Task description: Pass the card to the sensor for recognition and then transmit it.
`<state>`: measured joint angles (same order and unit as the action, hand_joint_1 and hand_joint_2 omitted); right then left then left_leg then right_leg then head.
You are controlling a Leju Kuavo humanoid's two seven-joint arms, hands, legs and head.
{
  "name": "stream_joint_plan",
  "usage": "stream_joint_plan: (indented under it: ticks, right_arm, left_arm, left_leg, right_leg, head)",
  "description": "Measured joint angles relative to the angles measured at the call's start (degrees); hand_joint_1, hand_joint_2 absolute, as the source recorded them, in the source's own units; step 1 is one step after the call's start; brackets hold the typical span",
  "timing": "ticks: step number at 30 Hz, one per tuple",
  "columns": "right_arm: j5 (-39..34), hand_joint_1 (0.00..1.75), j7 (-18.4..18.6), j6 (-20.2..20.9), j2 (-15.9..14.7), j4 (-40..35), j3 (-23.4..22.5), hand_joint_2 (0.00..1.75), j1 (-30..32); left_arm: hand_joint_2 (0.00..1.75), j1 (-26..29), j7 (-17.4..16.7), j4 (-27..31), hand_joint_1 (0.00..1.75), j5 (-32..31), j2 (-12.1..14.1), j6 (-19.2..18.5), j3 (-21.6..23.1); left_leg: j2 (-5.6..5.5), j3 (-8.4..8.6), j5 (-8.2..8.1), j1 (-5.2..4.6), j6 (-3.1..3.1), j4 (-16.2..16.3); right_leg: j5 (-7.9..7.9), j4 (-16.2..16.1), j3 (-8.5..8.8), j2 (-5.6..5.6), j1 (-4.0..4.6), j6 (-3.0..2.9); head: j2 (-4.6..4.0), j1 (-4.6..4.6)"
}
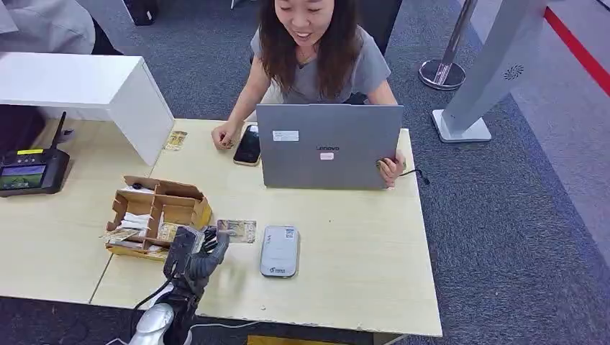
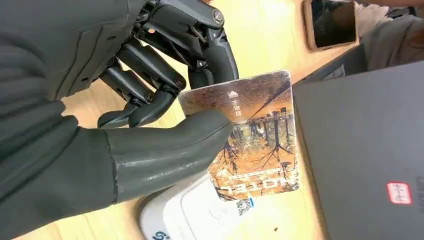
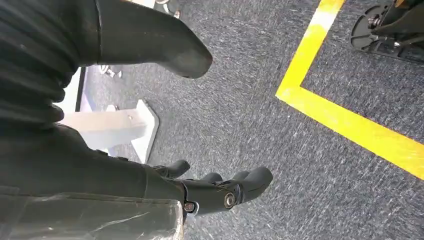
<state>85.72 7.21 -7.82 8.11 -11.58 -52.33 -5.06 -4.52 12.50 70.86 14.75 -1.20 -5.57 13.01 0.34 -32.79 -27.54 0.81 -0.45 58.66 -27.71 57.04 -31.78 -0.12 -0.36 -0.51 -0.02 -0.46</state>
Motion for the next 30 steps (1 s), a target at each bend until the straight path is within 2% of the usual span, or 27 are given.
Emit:
stream_joint_plan:
  ticks: [15,30]
  right_arm:
    - [0.2,0.00,0.0,-0.1,0.0,0.1,0.6,1.75,0.1]
    - [1.2,0.00,0.2,0.0,0.2,0.4,1.4,1.75,0.7]
  left_arm:
    - [1.75,0.5,0.1,-0.9,1.75,1.8,-0.2,-0.2,0.0]
    - [1.75,0.7,0.0,-1.0,1.75,3.0,-0.2,3.0,-0.6]
  left_leg:
    - [0.00,0.00,0.00,0.00,0.00,0.0]
    - [0.00,0.00,0.00,0.00,0.00,0.0]
  right_leg:
    - [0.00,0.0,0.00,0.00,0.00,0.00]
    - [0.00,0.0,0.00,0.00,0.00,0.00]
  head:
    - [0.00,0.00]
    - [0.00,0.00]
